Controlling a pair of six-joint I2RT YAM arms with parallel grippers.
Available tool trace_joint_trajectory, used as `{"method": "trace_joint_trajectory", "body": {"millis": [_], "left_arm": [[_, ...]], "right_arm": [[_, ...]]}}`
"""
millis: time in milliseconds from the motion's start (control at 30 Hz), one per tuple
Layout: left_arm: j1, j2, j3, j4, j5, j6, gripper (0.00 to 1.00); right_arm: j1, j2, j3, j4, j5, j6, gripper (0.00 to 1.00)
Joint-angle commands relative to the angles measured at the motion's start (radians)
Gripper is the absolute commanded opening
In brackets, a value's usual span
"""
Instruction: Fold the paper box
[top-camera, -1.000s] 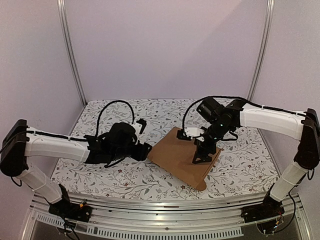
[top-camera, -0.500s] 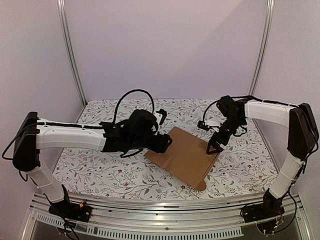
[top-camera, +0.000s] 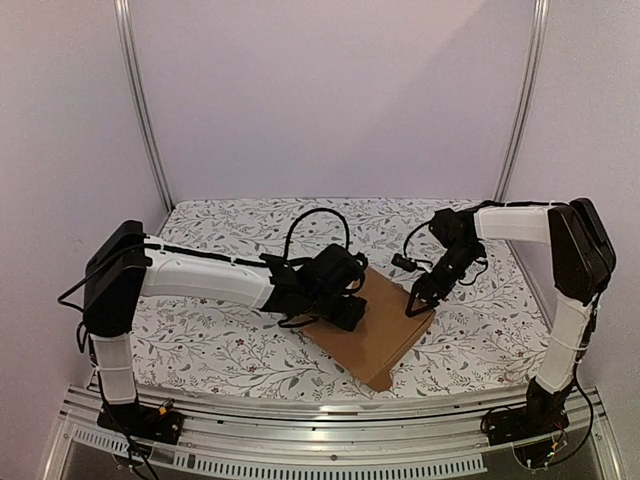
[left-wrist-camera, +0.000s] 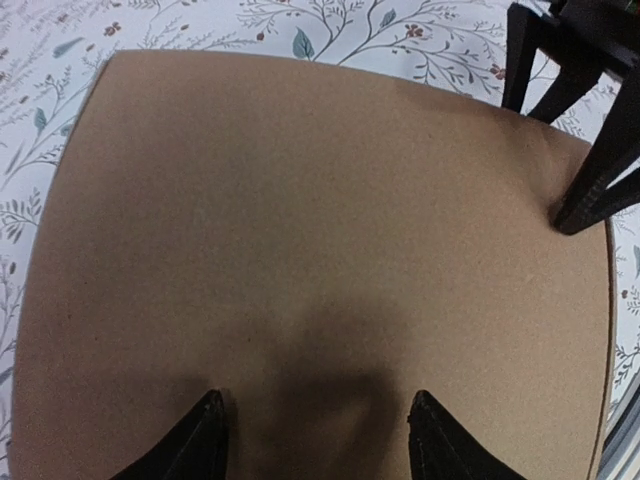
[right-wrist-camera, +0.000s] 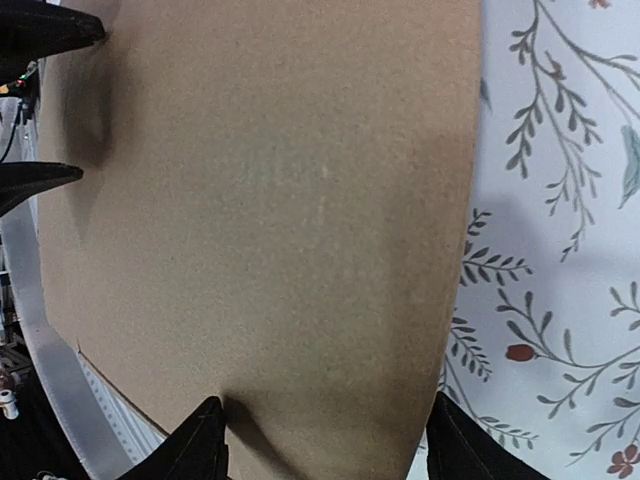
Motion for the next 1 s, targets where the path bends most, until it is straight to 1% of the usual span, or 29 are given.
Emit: {"method": "trace_joint_trajectory", "body": {"millis": [0, 67, 167, 233, 267, 333, 400, 467, 533, 667, 733, 800, 900, 967], "left_arm": [[0.012, 0.003, 0.030, -0.104, -0.061, 0.095, 0.62], [0.021, -0.011, 0.025, -0.108, -0.066, 0.141, 0.62], [0.034, -0.040, 0.015, -0.106, -0.083, 0.209, 0.62], [0.029, -0.090, -0.001, -0.075, -0.093, 0.264, 0.62], [0.021, -0.121, -0.023, -0.050, -0.135, 0.285, 0.62], [0.009, -0.203, -0.076, 0.009, -0.275, 0.261, 0.63], [-0.008, -0.285, -0.182, 0.125, -0.348, 0.271, 0.64], [-0.018, -0.355, -0.265, 0.176, -0.398, 0.192, 0.65], [-0.017, -0.405, -0.328, 0.177, -0.396, 0.094, 0.66], [-0.016, -0.456, -0.427, 0.122, -0.406, -0.104, 0.65], [-0.016, -0.479, -0.493, 0.137, -0.376, -0.150, 0.62], [-0.016, -0.505, -0.550, 0.173, -0.345, -0.175, 0.60], [-0.016, -0.549, -0.626, 0.237, -0.311, -0.196, 0.60], [-0.016, -0.566, -0.649, 0.247, -0.303, -0.208, 0.60]], "right_arm": [[0.006, 0.052, -0.016, -0.152, -0.126, 0.010, 0.69], [0.004, 0.019, -0.017, -0.159, -0.106, -0.001, 0.72], [-0.001, -0.049, -0.001, -0.156, -0.059, 0.000, 0.79], [-0.002, -0.073, 0.020, -0.150, -0.016, 0.003, 0.80], [-0.009, -0.080, 0.033, -0.139, 0.000, 0.005, 0.80], [-0.015, -0.078, 0.077, -0.128, 0.021, 0.007, 0.79], [-0.015, -0.061, 0.119, -0.112, 0.029, 0.010, 0.77], [-0.015, -0.039, 0.155, -0.086, 0.014, 0.019, 0.74], [-0.015, 0.000, 0.192, -0.065, 0.003, 0.034, 0.69], [-0.011, 0.082, 0.246, -0.070, -0.027, 0.034, 0.50], [-0.006, 0.115, 0.258, -0.091, -0.059, 0.017, 0.45], [0.003, 0.133, 0.252, -0.090, -0.067, 0.013, 0.43], [0.007, 0.158, 0.242, -0.086, -0.062, 0.028, 0.41], [0.006, 0.183, 0.240, -0.085, -0.056, 0.044, 0.35]]}}
